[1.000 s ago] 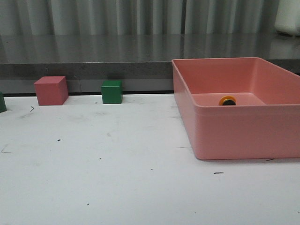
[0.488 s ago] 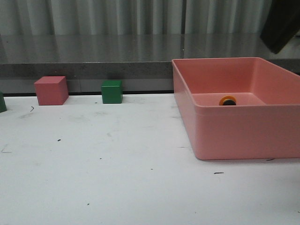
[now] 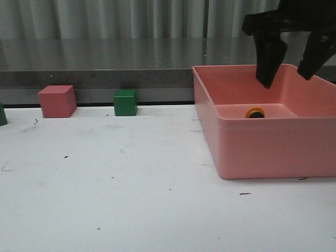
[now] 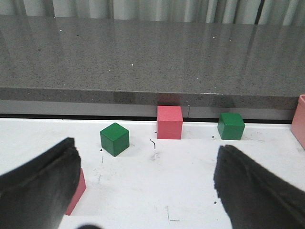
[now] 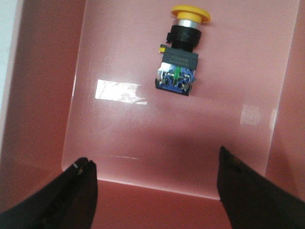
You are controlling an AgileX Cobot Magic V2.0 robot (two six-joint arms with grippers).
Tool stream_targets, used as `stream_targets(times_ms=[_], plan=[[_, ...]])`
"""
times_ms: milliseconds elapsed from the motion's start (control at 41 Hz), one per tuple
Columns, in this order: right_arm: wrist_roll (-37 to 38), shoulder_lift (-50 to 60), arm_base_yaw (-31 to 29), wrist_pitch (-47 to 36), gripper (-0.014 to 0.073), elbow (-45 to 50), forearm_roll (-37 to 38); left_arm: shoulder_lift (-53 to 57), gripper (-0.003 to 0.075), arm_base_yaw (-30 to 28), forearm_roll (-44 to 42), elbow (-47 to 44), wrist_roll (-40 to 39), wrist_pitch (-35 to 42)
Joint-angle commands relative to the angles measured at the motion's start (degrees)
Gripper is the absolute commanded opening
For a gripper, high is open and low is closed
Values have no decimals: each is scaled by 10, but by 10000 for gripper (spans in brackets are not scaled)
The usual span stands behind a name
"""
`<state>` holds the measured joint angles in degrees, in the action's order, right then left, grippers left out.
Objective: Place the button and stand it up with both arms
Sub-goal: 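Lower the right gripper into the pink bin and grasp the yellow-capped button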
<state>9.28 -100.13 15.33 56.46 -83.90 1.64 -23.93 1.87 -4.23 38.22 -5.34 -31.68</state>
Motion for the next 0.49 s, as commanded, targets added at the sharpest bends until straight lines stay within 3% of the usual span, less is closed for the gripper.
stream_targets(times_ms=[0,463], plan=[[19,-14,-3,-5,542,-50,11,-9,564,3,-1,20,-4,46],[46,-159,-43,-1,542,-169,8,-9,564,3,-1,20,-4,46]])
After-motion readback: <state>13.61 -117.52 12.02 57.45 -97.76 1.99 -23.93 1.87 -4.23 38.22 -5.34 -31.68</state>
